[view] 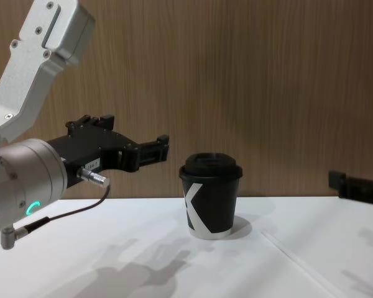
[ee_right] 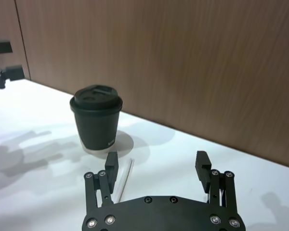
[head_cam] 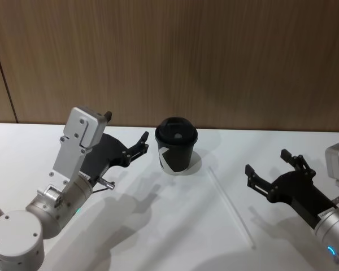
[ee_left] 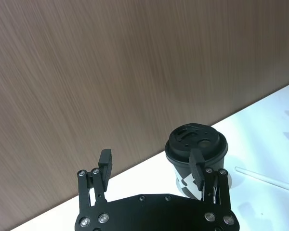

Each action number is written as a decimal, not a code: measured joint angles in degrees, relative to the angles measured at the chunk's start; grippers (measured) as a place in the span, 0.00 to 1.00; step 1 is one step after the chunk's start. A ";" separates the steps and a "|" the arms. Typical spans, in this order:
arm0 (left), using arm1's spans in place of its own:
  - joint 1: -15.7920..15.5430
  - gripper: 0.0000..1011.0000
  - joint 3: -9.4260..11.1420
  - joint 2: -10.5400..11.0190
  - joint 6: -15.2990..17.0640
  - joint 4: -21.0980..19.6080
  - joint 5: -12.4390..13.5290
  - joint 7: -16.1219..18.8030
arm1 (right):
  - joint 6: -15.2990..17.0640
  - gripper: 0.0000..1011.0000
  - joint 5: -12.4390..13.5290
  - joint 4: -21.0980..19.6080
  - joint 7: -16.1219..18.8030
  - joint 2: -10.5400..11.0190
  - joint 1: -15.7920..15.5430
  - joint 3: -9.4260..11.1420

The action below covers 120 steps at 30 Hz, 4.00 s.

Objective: Pick up the straw with one hand, pass it to the other hand, and insert it into the cup.

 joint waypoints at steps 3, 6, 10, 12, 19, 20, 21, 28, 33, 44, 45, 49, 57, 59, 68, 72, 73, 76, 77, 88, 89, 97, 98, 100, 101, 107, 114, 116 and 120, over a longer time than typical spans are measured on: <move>0.00 0.99 0.00 0.00 0.00 0.00 0.00 0.00 | 1.35 0.99 0.16 -0.50 0.61 0.53 -0.48 0.18; 0.00 0.99 0.00 0.00 0.00 0.00 0.00 0.00 | 3.26 0.99 0.65 -1.21 1.17 0.93 -0.99 0.38; 0.00 0.99 0.00 0.00 0.00 0.00 0.00 0.00 | 5.67 0.99 1.34 -2.21 1.71 1.28 -1.59 0.62; 0.00 0.99 0.00 0.00 0.00 0.00 0.00 0.00 | 7.38 0.99 1.89 -2.87 2.00 1.47 -1.94 0.72; 0.00 0.99 0.00 0.00 0.00 0.00 0.00 0.00 | 11.56 0.99 3.35 -4.78 2.84 2.11 -2.59 0.75; 0.00 0.99 0.00 0.00 0.00 0.00 0.00 0.00 | 12.25 0.99 3.53 -5.11 2.99 2.29 -2.70 0.64; 0.00 0.99 0.00 0.00 0.00 0.00 0.00 0.00 | 12.59 0.99 3.62 -5.26 3.05 2.33 -2.72 0.59; 0.00 0.99 0.00 0.00 0.00 0.00 0.00 0.00 | 14.75 0.99 3.83 -6.55 3.42 2.99 -3.03 -0.34; 0.00 0.99 0.00 0.00 0.00 0.00 0.00 0.00 | 15.84 0.99 3.68 -7.03 3.52 3.35 -3.19 -1.09; 0.00 0.99 0.00 0.00 0.00 0.00 0.00 0.00 | 17.59 0.99 1.51 -7.10 3.36 3.77 -3.47 -3.09; 0.00 0.99 0.00 0.00 0.00 0.00 0.00 0.00 | 17.61 0.99 1.32 -7.05 3.29 3.78 -3.47 -3.21; 0.00 0.99 0.00 0.00 0.00 0.00 0.00 0.00 | 17.61 0.99 0.23 -6.69 2.91 3.76 -3.48 -3.88; 0.00 0.99 0.00 0.00 0.00 0.00 0.00 0.00 | 18.06 0.99 -1.40 -5.97 2.15 3.21 -3.29 -4.91; 0.00 0.99 0.00 0.00 0.00 0.00 0.00 0.00 | 18.53 0.99 -1.65 -5.90 1.89 2.91 -3.19 -5.02; 0.00 0.99 0.00 0.00 0.00 0.00 0.00 0.00 | 21.01 0.99 -1.91 -5.80 0.85 1.42 -2.55 -5.00; 0.00 0.99 0.00 0.00 0.00 0.00 0.00 0.00 | 22.32 0.99 -1.95 -5.82 0.48 0.77 -2.22 -4.83; 0.00 0.99 0.00 0.00 0.00 0.00 0.00 0.00 | 22.50 0.99 -1.96 -5.82 0.46 0.72 -2.19 -4.82; 0.00 0.99 0.00 0.00 0.00 0.00 0.00 0.00 | 23.28 0.99 -2.02 -5.86 0.37 0.43 -2.06 -4.76; 0.00 0.99 0.00 0.00 0.00 0.00 0.00 0.00 | 23.43 0.99 -2.04 -5.86 0.35 0.39 -2.03 -4.74; 0.00 0.99 0.00 0.00 0.00 0.00 0.00 0.00 | 24.62 0.99 -2.69 -5.92 0.46 0.28 -2.00 -4.77; 0.00 0.99 0.00 0.00 0.00 0.00 0.00 0.00 | 24.72 0.99 -2.83 -5.92 0.56 0.30 -2.02 -4.79; 0.00 0.99 0.00 0.00 0.00 0.00 0.00 0.00 | 25.16 0.99 -3.26 -5.89 1.05 0.34 -2.04 -4.81; 0.00 0.99 0.00 0.00 0.00 0.00 0.00 0.00 | 25.26 0.99 -3.32 -5.83 1.17 0.34 -2.04 -4.81; 0.00 0.99 0.00 0.00 0.00 0.00 0.00 0.00 | 25.43 0.99 -3.38 -5.78 1.32 0.32 -2.04 -4.77; 0.00 0.99 0.00 0.00 0.00 0.00 0.00 0.00 | 25.43 0.99 -3.38 -5.78 1.32 0.32 -2.04 -4.77; 0.00 0.99 0.00 0.00 0.00 0.00 0.00 0.00 | 25.99 0.99 -3.42 -5.67 1.82 0.16 -2.03 -4.56; 0.00 0.99 0.00 0.00 0.00 0.00 0.00 0.00 | 26.52 0.99 -3.42 -5.65 2.29 -0.03 -2.03 -4.35; 0.00 0.99 0.00 0.00 0.00 0.00 0.00 0.00 | 26.61 0.99 -3.42 -5.65 2.38 -0.05 -2.01 -4.32; 0.00 0.99 0.00 0.00 0.00 0.00 0.00 0.00 | 26.94 0.99 -3.47 -5.66 2.74 -0.11 -1.96 -4.24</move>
